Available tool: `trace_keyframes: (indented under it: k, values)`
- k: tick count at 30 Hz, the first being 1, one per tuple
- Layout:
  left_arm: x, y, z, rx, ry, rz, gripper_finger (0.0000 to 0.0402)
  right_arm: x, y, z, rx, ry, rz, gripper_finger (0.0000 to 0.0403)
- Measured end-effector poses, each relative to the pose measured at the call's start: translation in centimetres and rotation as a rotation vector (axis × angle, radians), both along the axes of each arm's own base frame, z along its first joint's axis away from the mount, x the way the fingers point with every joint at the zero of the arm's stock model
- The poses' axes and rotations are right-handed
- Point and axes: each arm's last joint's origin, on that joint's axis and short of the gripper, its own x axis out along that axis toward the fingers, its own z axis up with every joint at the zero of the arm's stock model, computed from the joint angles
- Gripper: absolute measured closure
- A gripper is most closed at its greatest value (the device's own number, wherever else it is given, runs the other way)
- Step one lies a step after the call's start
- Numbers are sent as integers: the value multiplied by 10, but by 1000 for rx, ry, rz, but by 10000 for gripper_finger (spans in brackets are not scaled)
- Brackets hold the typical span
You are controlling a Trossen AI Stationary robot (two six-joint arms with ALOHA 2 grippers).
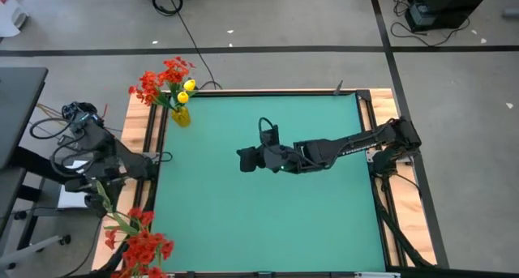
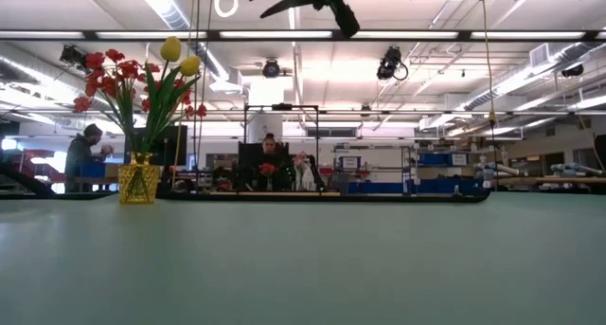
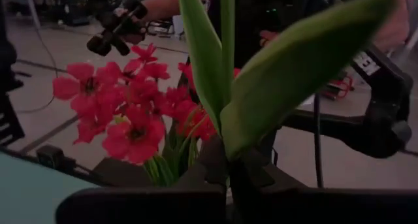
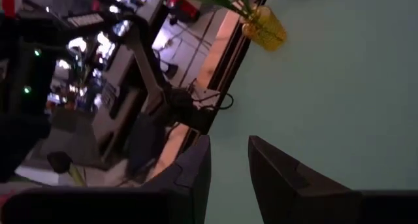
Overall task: Sort flowers into vase by color
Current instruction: Put the black flower into the transparent vase
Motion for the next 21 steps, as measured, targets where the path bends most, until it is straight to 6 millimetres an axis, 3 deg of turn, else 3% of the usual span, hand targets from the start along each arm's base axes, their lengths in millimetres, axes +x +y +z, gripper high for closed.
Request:
trace_keyframes:
  k: [10, 21]
  values:
    - [4, -5, 0, 37, -102, -66, 397, -5, 24, 2, 46, -68, -100, 291]
    - [21, -21, -21, -29, -23, -110, 397, -3, 23, 7, -21, -103, -95, 291]
